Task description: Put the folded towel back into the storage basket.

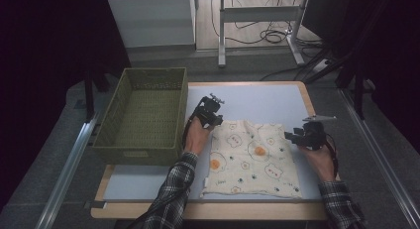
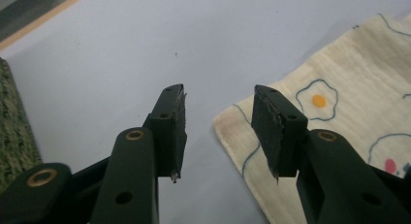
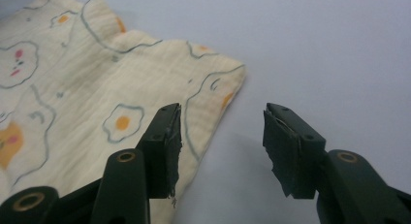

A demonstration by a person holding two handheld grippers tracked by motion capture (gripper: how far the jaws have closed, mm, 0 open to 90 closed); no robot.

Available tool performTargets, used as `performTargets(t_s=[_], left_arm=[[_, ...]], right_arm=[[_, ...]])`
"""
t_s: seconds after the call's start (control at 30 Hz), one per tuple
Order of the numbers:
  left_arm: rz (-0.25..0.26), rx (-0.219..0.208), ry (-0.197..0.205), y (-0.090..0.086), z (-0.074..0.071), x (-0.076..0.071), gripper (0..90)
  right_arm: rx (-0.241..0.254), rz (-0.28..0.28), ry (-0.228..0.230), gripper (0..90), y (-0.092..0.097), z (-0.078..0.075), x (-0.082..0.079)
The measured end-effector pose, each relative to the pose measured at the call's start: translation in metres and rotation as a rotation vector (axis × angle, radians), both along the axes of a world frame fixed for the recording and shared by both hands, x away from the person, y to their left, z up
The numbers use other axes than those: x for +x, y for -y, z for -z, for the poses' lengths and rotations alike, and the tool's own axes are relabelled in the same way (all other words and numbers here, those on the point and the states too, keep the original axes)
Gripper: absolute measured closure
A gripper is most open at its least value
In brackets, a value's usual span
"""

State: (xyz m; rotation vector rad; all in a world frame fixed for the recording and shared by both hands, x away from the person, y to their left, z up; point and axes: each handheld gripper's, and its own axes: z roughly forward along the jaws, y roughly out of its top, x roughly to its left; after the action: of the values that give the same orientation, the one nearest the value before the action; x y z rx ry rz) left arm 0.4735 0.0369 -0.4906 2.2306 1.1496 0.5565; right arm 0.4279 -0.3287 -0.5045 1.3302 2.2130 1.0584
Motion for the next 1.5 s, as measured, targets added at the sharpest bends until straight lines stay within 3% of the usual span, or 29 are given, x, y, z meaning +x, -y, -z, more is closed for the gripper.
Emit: performTargets(t_s=[0.1, 0.2, 0.33, 0.53, 0.7, 0.8, 0.83, 0.93, 0.97, 1.03, 1.1, 1.17, 1.2, 1.23, 1.27, 1.3, 1.33, 1.4, 1.43, 1.5], left_arm=[[0.002, -0.032, -0.017, -0.002, 0.007, 0.003, 55.8], [0.000, -0.032, -0.022, -0.002, 0.011, 0.004, 56.5], [-0.011, -0.069, -0.043, -0.005, 0.022, 0.007, 56.3], [-0.027, -0.098, -0.045, -0.012, 0.036, 0.010, 52.2], [0.006, -0.154, -0.013, -0.016, 0.043, 0.009, 50.3], [0.021, -0.185, -0.010, -0.018, 0.046, 0.007, 59.1], [0.026, -0.212, -0.005, -0.018, 0.048, 0.005, 63.0], [0.035, -0.247, -0.029, -0.019, 0.047, 0.004, 84.0], [0.035, -0.247, -0.029, -0.019, 0.047, 0.004, 85.9], [0.042, -0.214, -0.006, -0.016, 0.046, 0.006, 87.1], [0.035, -0.198, 0.013, -0.016, 0.045, 0.007, 87.2], [0.017, -0.214, 0.038, -0.018, 0.042, 0.011, 87.2], [-0.008, -0.229, 0.070, -0.020, 0.037, 0.015, 87.2], [-0.008, -0.229, 0.070, -0.020, 0.037, 0.015, 87.1], [-0.021, -0.221, 0.107, -0.021, 0.030, 0.018, 87.1], [-0.021, -0.221, 0.107, -0.021, 0.030, 0.018, 87.1], [-0.037, -0.225, 0.148, -0.023, 0.020, 0.021, 87.0], [-0.039, -0.248, 0.152, -0.023, 0.016, 0.022, 87.0], [-0.033, -0.261, 0.146, -0.023, 0.013, 0.022, 86.7], [-0.009, -0.240, 0.152, -0.019, 0.011, 0.016, 86.7]], right_arm=[[-0.005, -0.001, -0.006, 49.1, -0.001, -0.001, 0.011], [-0.009, 0.002, -0.009, 51.6, -0.002, 0.000, 0.019], [-0.021, 0.004, -0.023, 60.7, -0.005, 0.001, 0.036], [-0.025, -0.014, -0.026, 61.2, -0.013, 0.007, 0.046], [-0.101, -0.043, -0.001, 59.6, -0.023, 0.014, 0.047], [-0.107, -0.048, 0.004, 64.9, -0.024, 0.014, 0.045], [-0.097, -0.061, 0.000, 73.4, -0.023, 0.014, 0.044], [-0.089, -0.086, -0.023, 85.0, -0.025, 0.012, 0.045], [-0.089, -0.086, -0.023, 85.0, -0.025, 0.012, 0.045], [-0.134, -0.081, -0.021, 86.9, -0.029, 0.009, 0.047], [-0.148, -0.075, -0.015, 87.1, -0.030, 0.008, 0.048], [-0.149, -0.058, -0.011, 87.1, -0.028, 0.006, 0.052], [-0.135, -0.035, -0.002, 87.1, -0.025, 0.002, 0.056], [-0.135, -0.035, -0.002, 87.1, -0.025, 0.002, 0.056], [-0.114, -0.010, 0.014, 87.1, -0.021, -0.004, 0.060], [-0.114, -0.010, 0.014, 87.1, -0.021, -0.004, 0.060], [-0.097, 0.015, 0.038, 87.1, -0.017, -0.012, 0.064], [-0.082, 0.027, 0.051, 87.1, -0.014, -0.017, 0.065], [-0.039, 0.038, 0.060, 87.0, -0.010, -0.024, 0.065], [-0.031, 0.034, 0.060, 87.0, -0.009, -0.027, 0.063]])
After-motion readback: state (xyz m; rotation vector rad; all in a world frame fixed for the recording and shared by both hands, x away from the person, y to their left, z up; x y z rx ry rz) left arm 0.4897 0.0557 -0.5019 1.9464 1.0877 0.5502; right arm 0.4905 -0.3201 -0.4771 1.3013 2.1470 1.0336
